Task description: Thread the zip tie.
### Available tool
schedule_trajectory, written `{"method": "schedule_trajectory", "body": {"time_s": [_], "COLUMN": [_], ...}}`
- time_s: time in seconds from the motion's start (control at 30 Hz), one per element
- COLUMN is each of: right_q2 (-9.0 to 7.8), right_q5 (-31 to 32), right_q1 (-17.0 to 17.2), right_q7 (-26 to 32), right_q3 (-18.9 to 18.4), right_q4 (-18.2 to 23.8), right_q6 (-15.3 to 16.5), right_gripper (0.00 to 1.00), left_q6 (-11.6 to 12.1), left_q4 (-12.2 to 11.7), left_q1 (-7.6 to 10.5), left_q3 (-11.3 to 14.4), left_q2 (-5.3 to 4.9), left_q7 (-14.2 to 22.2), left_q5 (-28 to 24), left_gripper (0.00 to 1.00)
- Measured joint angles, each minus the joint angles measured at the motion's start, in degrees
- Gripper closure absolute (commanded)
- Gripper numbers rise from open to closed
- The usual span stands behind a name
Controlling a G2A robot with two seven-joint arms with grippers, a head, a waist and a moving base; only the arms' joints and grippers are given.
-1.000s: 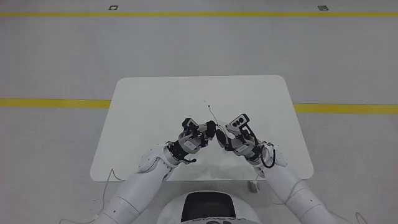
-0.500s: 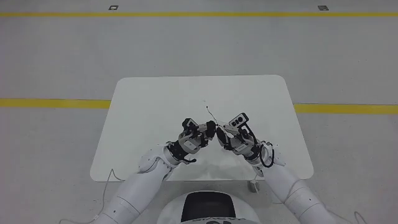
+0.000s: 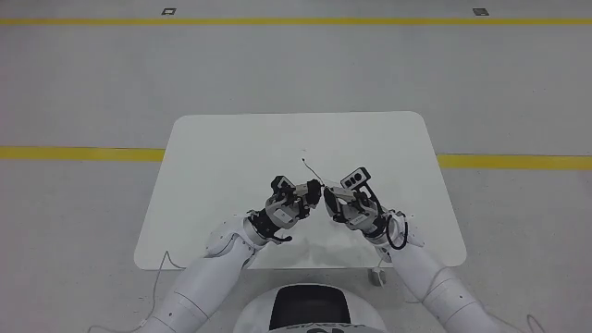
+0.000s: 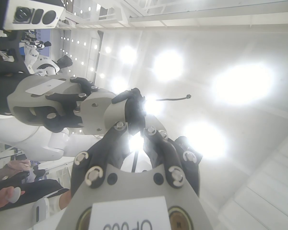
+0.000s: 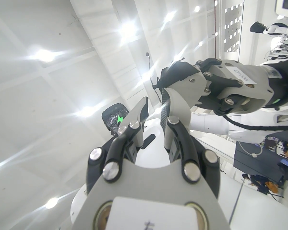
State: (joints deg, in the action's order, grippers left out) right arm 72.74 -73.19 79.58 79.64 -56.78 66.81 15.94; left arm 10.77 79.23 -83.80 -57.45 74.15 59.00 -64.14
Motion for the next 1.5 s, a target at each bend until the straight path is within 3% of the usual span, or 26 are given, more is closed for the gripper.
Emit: {"method": "schedule_trajectory", "body": {"time_s": [1.27,1.5], "right_q2": [1.55,1.85], "right_q5": [1.1,1.3], "right_q1": [-1.4,-1.4], "right_q7": [0.0,0.0], "right_q3": [-0.7,-1.0], "right_q4": [-3.0,-3.3], "right_q6": [-0.1,-0.3], "right_gripper": [0.89,0.94], "left_q6": [0.0,0.0], "left_q4": [0.0,0.0], "left_q1": [0.0,0.0], "left_q3": [0.0,0.0], "left_q2": [0.0,0.0], "left_q7": [0.0,0.0], "left_q5": [0.0,0.0], "left_gripper": [1.0,1.0]}}
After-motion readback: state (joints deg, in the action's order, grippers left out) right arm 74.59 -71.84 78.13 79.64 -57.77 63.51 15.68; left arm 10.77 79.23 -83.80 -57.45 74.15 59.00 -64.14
